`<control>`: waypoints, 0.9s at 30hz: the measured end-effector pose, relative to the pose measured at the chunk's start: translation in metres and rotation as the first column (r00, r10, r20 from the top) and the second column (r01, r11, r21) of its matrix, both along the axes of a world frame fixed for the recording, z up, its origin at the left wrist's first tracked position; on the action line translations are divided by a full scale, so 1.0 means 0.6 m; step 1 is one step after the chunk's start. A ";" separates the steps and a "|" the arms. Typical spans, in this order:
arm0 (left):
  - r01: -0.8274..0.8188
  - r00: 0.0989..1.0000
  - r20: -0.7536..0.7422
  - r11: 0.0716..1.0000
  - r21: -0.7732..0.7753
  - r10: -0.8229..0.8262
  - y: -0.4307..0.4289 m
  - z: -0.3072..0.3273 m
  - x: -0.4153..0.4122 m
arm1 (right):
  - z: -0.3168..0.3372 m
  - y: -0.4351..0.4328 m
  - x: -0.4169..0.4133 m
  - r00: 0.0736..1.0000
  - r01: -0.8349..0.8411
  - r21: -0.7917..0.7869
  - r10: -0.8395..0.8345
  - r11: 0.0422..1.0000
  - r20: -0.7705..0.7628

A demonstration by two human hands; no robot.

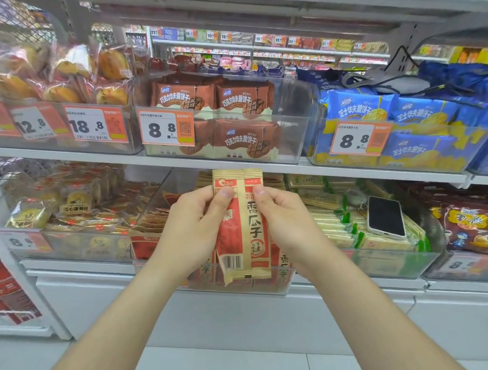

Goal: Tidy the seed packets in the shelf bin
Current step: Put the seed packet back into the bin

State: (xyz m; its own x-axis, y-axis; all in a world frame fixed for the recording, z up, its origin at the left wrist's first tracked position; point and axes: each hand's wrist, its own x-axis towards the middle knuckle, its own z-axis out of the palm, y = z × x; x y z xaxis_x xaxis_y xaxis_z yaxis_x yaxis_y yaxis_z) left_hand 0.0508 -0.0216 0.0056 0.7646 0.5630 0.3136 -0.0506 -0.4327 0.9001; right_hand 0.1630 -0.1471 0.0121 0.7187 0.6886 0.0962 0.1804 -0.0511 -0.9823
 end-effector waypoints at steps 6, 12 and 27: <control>-0.008 1.000 0.014 1.000 -0.010 0.009 -0.006 0.003 0.006 | 0.005 0.001 -0.004 0.992 0.027 0.032 -0.023 0.999 -0.121; -0.144 0.981 0.108 0.977 -0.157 0.162 0.004 -0.002 0.007 | 0.013 -0.012 0.001 0.993 -0.069 -0.094 0.077 0.993 0.094; 0.085 0.996 0.021 0.968 -0.237 -0.082 -0.025 0.012 0.009 | -0.011 0.009 0.001 0.941 0.260 -0.036 -0.245 0.965 0.233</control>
State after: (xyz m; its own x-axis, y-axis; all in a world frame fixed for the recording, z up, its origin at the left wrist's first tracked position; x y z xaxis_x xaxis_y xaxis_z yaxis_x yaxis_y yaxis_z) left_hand 0.0560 -0.0369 0.0130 0.8093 0.5566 0.1875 -0.0879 -0.2008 0.9757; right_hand 0.1639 -0.1417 0.0054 0.8345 0.4978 0.2364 0.3689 -0.1858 -0.9107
